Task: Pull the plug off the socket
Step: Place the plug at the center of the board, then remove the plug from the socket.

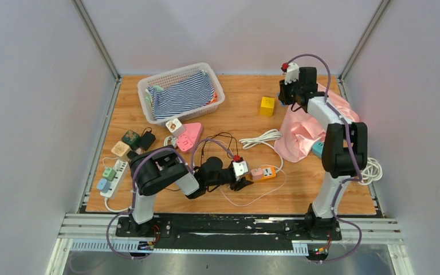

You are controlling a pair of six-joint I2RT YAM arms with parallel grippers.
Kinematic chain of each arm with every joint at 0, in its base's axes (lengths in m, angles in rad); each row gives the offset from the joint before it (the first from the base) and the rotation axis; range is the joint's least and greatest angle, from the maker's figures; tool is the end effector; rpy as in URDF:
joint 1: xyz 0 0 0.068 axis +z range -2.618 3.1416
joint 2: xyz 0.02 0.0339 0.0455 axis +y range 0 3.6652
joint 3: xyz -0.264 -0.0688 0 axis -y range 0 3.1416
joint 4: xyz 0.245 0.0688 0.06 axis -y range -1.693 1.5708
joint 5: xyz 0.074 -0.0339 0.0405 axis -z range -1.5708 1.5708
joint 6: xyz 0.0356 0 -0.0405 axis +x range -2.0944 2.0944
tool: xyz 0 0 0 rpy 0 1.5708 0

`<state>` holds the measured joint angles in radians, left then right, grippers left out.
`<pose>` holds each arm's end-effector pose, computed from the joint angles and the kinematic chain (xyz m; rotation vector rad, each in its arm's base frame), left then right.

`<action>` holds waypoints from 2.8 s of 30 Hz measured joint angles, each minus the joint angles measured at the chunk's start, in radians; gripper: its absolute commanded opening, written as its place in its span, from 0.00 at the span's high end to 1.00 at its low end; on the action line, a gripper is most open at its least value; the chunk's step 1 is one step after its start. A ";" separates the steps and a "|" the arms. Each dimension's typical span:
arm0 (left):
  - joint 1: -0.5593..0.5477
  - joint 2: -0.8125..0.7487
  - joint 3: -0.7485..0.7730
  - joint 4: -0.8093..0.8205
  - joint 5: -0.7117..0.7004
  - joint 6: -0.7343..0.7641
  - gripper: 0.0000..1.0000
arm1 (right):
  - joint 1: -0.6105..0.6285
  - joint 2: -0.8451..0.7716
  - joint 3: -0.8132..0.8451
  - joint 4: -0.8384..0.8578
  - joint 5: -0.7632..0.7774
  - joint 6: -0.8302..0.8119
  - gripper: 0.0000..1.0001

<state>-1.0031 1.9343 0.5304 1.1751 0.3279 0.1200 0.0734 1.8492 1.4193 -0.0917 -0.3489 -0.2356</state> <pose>0.1617 -0.2748 0.1042 1.2028 1.4511 -0.9135 0.4314 0.0439 0.2662 -0.5241 2.0012 0.2650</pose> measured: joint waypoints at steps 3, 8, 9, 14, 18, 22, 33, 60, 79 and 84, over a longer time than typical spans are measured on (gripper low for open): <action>0.000 0.000 0.000 0.000 0.000 0.000 0.80 | -0.002 0.079 0.047 0.030 0.071 0.060 0.98; 0.000 0.000 0.000 0.000 0.000 0.000 0.79 | -0.012 0.190 0.092 0.046 0.125 0.129 0.94; 0.000 0.000 0.000 0.000 0.000 0.000 0.79 | -0.016 0.210 0.098 0.046 0.126 0.140 0.91; 0.000 0.000 0.000 0.001 0.000 -0.001 0.79 | -0.037 0.276 0.146 0.024 0.106 0.188 0.59; 0.000 0.000 0.000 0.001 0.000 -0.001 0.79 | -0.049 0.285 0.182 0.010 0.045 0.214 0.44; 0.000 0.000 0.000 0.001 -0.001 -0.001 0.79 | -0.051 0.283 0.196 0.004 -0.026 0.236 0.37; -0.002 0.000 -0.032 0.046 -0.014 -0.007 0.79 | -0.053 0.009 0.076 -0.117 -0.246 0.111 0.38; -0.024 0.002 -0.054 0.088 -0.018 0.036 0.76 | 0.247 -0.626 -0.545 -0.714 -0.681 -1.104 0.09; -0.035 0.004 -0.054 0.094 -0.022 0.069 0.76 | 0.357 -0.453 -0.560 -0.581 -0.486 -1.039 0.23; -0.035 0.004 -0.054 0.095 -0.022 0.071 0.76 | 0.374 -0.438 -0.567 -0.580 -0.470 -1.040 0.29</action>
<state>-1.0382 1.9385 0.4763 1.2701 0.3058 0.1913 0.4473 1.4109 0.8524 -0.6720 -0.8188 -1.2758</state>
